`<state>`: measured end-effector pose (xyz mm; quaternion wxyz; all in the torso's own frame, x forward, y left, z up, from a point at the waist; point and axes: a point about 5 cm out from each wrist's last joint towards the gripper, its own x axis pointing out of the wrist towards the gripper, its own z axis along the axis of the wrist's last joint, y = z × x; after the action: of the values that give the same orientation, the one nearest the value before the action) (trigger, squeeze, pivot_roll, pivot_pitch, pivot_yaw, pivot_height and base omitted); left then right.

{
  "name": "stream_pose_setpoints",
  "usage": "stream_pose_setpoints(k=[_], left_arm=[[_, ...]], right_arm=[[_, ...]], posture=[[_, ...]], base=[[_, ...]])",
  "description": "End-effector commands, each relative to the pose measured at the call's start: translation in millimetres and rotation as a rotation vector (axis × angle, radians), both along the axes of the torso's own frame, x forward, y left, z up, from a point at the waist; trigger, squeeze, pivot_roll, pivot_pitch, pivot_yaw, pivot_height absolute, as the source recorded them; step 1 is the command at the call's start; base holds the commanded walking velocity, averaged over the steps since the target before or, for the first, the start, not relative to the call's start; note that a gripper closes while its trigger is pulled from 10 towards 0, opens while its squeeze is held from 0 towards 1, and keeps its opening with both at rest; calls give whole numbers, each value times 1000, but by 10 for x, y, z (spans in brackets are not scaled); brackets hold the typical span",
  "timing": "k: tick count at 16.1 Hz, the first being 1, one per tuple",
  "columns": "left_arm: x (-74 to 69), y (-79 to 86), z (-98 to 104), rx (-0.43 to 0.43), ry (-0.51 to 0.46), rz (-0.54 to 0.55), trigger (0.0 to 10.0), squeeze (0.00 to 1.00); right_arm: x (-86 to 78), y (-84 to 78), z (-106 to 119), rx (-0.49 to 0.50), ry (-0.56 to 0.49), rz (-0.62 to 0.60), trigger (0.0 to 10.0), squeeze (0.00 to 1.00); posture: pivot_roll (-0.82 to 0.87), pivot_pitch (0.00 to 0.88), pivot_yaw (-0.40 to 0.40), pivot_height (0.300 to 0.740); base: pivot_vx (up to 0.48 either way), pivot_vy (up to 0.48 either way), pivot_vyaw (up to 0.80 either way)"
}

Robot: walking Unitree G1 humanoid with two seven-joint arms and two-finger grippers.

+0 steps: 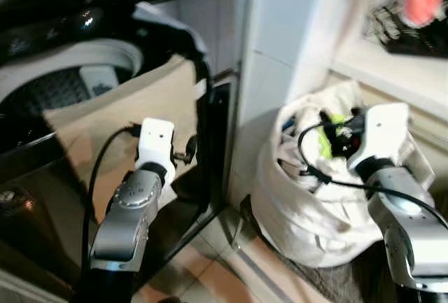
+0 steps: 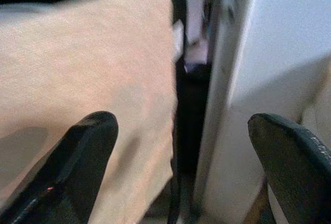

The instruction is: Clothes washing

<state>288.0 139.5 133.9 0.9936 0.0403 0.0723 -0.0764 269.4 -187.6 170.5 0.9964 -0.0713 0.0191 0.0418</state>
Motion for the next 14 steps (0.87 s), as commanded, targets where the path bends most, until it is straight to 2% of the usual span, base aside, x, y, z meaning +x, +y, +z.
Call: stream_pose_setpoints(k=[1,2,3,4,5,7,8,9,10,12,14], left_arm=[[4,-48,121,-33,-51,-9,10000,1000],[50,-9,235,-55,-94,1,10000,0],[56,-3,254,-48,-107,14,10000,0],[45,62,285,-2,-120,18,10000,0],[19,114,305,11,-137,40,10000,0],[-4,112,296,-116,-108,44,10000,0],[-6,84,291,-95,-109,30,10000,0],[6,36,279,-18,-132,18,10000,0],[4,-58,263,5,-138,-12,10000,0],[36,-136,154,19,-104,-62,10000,0],[75,-196,207,9,-136,-119,10000,0]], right_arm=[[34,-54,6,-9,9,-24,10000,0],[113,-149,31,61,-23,-110,10000,0],[126,-161,34,72,-29,-112,10000,0],[150,-115,-9,-6,-11,-90,10000,0],[142,-56,-87,12,19,-65,10000,0],[120,19,-120,23,31,-48,10000,0],[98,66,-147,34,41,-25,10000,0],[77,72,-190,29,58,-10,10000,0],[39,59,-191,15,67,7,10000,0],[11,2,-164,-8,67,4,10000,0],[17,-113,-165,13,79,-72,10000,0]], posture=[[8,0,-62,740],[21,0,-59,740],[21,0,-59,740],[56,0,-68,740],[58,0,-66,740],[67,0,-70,740],[75,0,-75,740],[69,0,-70,740],[21,0,-29,740],[-10,0,-7,740],[-34,0,15,740]], base=[[0,0,0],[0,0,0],[0,0,0],[0,0,0],[0,0,0],[0,0,0],[0,0,0],[0,0,0],[0,0,0],[0,0,0],[0,0,0]])
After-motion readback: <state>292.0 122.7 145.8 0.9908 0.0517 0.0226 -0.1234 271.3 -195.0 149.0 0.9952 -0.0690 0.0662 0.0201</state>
